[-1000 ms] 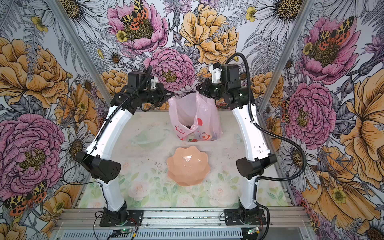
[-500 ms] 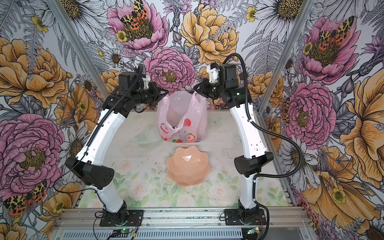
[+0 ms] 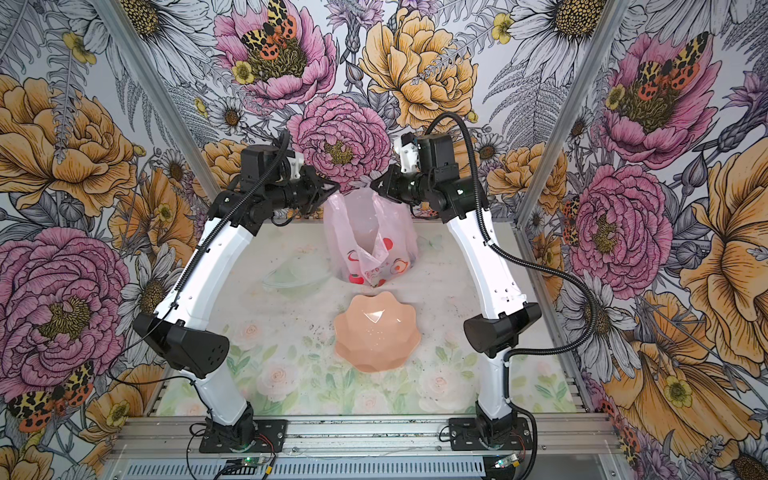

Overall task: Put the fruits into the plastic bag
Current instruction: 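Grip the bag handles with both grippers and hold the bag upright, then lower the bag onto the table and open both grippers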

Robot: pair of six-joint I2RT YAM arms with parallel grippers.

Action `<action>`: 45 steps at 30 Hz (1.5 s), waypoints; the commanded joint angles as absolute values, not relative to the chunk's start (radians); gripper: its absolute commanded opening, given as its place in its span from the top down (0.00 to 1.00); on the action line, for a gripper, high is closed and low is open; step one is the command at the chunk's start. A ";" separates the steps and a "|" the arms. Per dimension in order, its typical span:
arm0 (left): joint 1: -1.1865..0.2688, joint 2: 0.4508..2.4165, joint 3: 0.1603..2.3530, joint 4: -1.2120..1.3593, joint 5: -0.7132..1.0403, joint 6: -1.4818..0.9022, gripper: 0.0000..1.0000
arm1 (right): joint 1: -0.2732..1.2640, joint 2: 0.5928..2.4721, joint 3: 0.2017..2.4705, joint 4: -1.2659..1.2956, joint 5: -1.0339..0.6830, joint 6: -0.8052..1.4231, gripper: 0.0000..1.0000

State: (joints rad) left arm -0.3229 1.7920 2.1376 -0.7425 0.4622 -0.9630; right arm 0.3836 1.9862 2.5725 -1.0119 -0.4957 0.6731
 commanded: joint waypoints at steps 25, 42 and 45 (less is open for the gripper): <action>-0.356 1.781 2.068 -0.704 0.520 -0.928 0.96 | 0.347 1.885 2.445 -0.973 -0.428 0.655 0.94; -0.340 1.734 2.016 -0.706 0.505 -0.920 0.33 | 0.347 1.815 2.352 -0.974 -0.379 0.624 0.01; -0.336 1.719 2.000 -0.706 0.498 -0.919 0.25 | 0.348 1.800 2.334 -0.975 -0.371 0.619 0.00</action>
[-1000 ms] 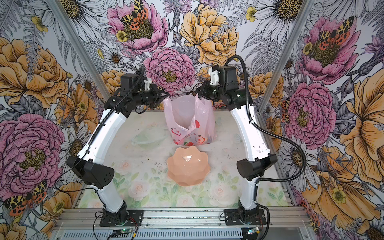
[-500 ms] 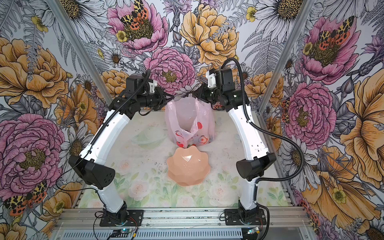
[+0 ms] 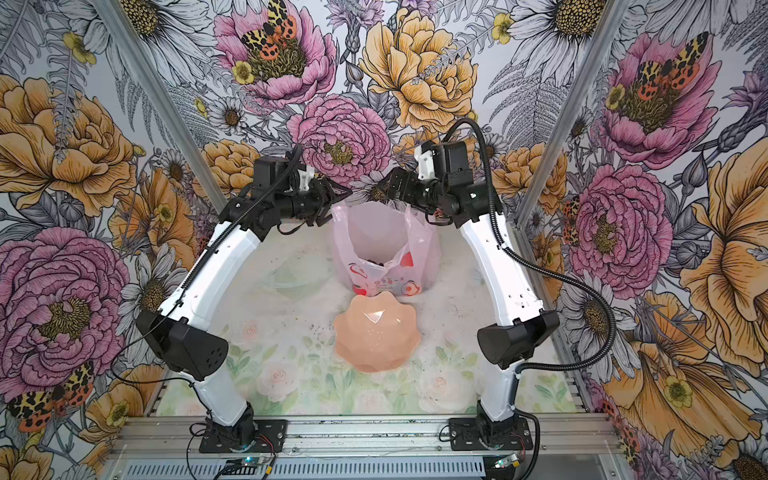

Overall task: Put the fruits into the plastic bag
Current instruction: 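Lower the bag onto the table and open both grippers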

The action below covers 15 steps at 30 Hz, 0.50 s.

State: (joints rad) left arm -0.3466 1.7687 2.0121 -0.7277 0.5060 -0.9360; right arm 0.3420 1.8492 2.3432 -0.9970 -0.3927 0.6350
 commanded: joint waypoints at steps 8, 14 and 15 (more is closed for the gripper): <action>-0.325 1.676 1.954 -0.705 0.484 -0.908 0.01 | 0.342 1.752 2.277 -0.977 -0.342 0.627 0.01; -0.296 1.620 1.900 -0.707 0.478 -0.896 0.01 | 0.335 1.688 2.215 -0.979 -0.327 0.643 0.00; -0.290 1.609 1.890 -0.708 0.477 -0.893 0.01 | 0.333 1.679 2.204 -0.979 -0.325 0.643 0.01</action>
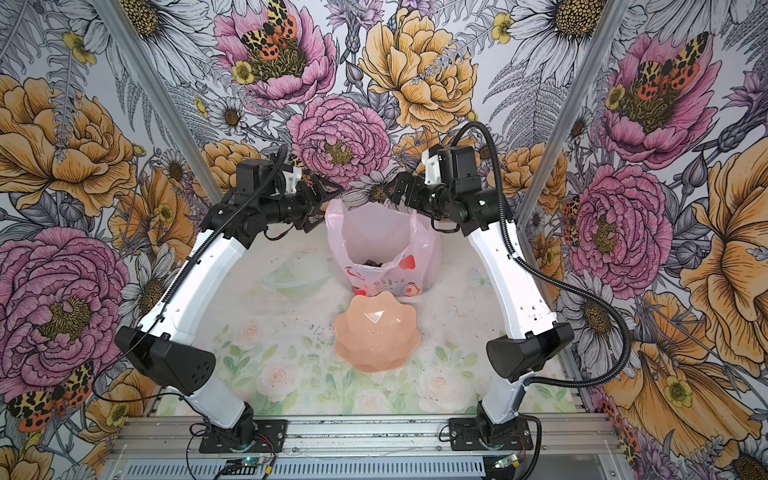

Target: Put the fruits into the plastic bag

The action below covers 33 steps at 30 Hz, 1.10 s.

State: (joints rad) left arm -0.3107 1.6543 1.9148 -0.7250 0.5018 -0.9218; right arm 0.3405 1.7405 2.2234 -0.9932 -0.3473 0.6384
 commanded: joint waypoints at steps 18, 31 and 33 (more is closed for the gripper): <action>-0.177 1.425 1.735 -0.757 0.489 -0.844 0.01 | 0.250 1.508 2.122 -1.143 -0.343 0.672 0.01; -0.131 1.328 1.657 -0.820 0.431 -0.771 0.01 | 0.240 1.545 2.221 -1.609 -0.205 0.620 0.01; -0.130 1.315 1.638 -0.820 0.424 -0.764 0.01 | 0.241 1.539 2.224 -1.625 -0.206 0.624 0.01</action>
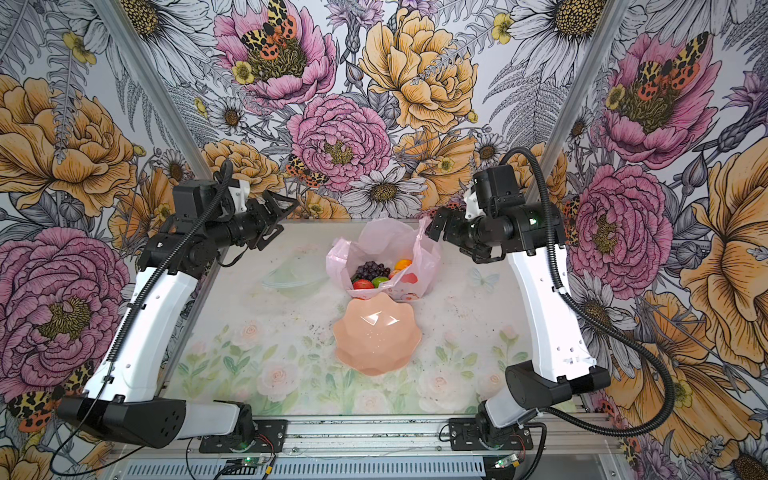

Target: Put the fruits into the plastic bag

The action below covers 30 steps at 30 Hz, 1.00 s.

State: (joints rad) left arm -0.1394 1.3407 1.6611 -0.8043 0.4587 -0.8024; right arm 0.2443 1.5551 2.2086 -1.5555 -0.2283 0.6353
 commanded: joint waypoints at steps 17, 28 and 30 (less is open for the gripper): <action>-0.109 1.156 1.474 -0.917 0.193 -0.616 0.01 | 0.203 1.432 2.353 -1.639 0.059 0.542 0.00; -0.125 1.066 1.369 -0.927 -0.007 -0.576 0.01 | 0.199 0.888 1.482 -0.870 0.274 0.453 0.01; -0.128 1.047 1.345 -0.921 -0.067 -0.593 0.01 | 0.201 0.769 1.304 -0.699 0.327 0.449 0.00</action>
State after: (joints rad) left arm -0.1215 1.0760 1.3670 -0.9207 0.0513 -0.5953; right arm 0.2050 0.8722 1.4437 -1.0359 0.2142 0.4759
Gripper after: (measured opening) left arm 0.987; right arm 0.995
